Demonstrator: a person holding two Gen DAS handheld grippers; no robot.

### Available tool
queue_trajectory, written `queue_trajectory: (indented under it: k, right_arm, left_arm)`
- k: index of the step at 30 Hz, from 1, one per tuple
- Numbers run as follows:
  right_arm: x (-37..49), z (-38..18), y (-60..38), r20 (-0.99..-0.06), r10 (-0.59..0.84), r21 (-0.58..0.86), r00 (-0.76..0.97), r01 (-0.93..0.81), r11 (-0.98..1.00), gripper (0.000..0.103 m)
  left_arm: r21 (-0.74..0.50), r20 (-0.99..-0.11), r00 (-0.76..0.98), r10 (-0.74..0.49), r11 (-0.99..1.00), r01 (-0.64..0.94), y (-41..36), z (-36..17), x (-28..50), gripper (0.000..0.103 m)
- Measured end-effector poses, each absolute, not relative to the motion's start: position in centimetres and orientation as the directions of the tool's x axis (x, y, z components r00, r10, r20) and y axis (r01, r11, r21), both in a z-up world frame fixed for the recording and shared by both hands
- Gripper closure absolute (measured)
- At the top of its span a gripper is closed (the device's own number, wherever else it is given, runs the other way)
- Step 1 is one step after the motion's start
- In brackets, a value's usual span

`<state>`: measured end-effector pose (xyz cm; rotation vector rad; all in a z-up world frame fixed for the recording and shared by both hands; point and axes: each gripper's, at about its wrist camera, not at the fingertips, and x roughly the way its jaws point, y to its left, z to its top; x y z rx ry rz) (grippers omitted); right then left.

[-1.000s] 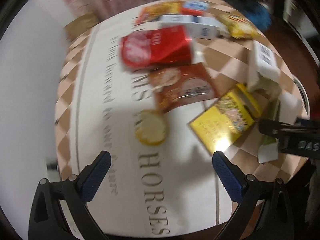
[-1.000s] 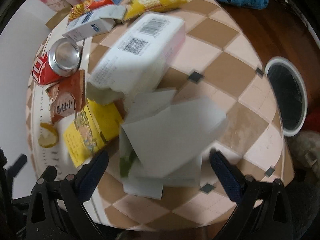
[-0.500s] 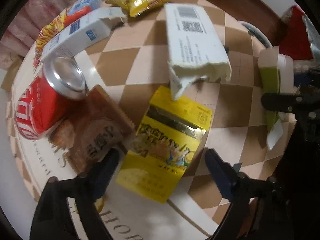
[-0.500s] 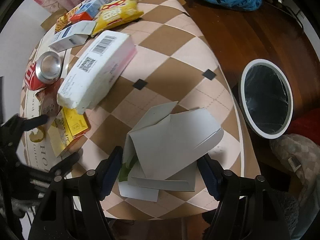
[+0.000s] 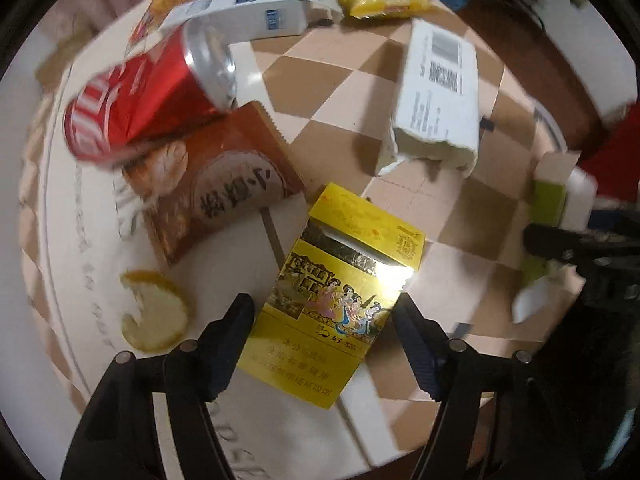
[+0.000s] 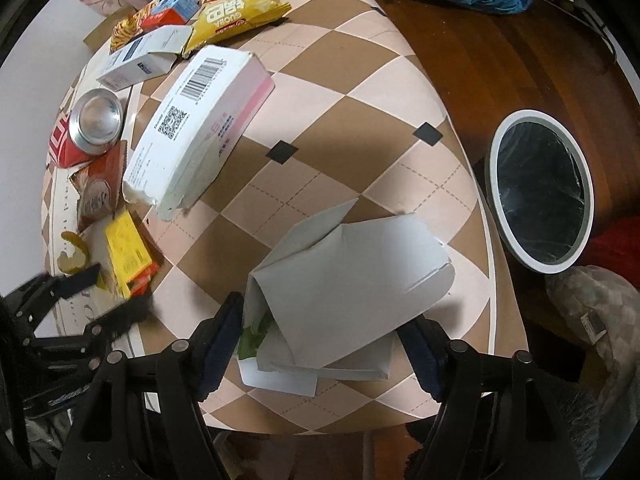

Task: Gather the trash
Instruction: 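Grasp yellow box with left tool while right tool grasps white paper pile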

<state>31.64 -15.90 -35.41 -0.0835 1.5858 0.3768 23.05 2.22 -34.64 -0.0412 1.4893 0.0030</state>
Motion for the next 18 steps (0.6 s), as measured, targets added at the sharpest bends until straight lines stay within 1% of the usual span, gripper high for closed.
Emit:
queue_trajectory:
  k: [2,4,6,7,9,10,12,15,18]
  right_arm:
    - [31.7,-35.5,-15.3,-0.986,0.157,0.168,-0.059,-0.296,0.940,0.025]
    - [30.9,-35.3,-14.2,-0.989,0.137,0.147,-0.055,-0.309,0.940,0.024]
    - [30.5,-35.3,-13.9,-0.991,0.121,0.132,-0.054,-0.316,0.939,0.024]
    - [30.2,-35.1,-13.4,-0.992,0.114,0.125,-0.053,-0.320,0.939,0.023]
    - [29.8,-35.0,-12.5,-0.994,0.095,0.107,-0.051,-0.335,0.936,0.024]
    - [29.4,-35.0,-12.2,-0.995,0.090,0.100,-0.046,-0.338,0.936,0.024]
    - [29.1,-34.9,-11.7,-0.996,0.077,0.084,-0.035,-0.349,0.933,0.025]
    - [28.1,-34.3,-11.0,-0.997,0.081,0.077,-0.006,-0.371,0.925,0.027]
    - [27.1,-33.3,-10.7,-0.995,0.094,0.069,0.043,-0.401,0.914,0.028]
  left_arm:
    - [0.013,-0.995,0.100,0.012,1.000,0.015,1.5,-34.8,23.3,0.031]
    - [0.008,-0.994,0.111,0.006,1.000,0.024,1.3,-35.0,23.7,0.033]
    - [-0.017,-0.992,0.122,-0.016,1.000,-0.001,1.6,-35.2,23.8,0.034]
    - [-0.019,-0.991,0.131,-0.017,1.000,-0.011,1.8,-35.3,23.8,0.038]
    - [-0.015,-0.990,0.142,-0.013,1.000,-0.013,1.7,-35.4,24.1,0.039]
    - [-0.021,-0.990,0.143,-0.019,1.000,-0.017,2.7,-34.1,23.2,0.039]
    - [-0.029,-0.990,0.142,-0.024,0.999,-0.034,3.6,-33.5,22.7,0.040]
    - [-0.017,-0.986,0.164,-0.004,0.997,-0.074,3.7,-33.4,21.4,0.040]
    - [0.006,-0.979,0.200,0.034,0.990,-0.141,3.4,-31.5,19.7,0.040]
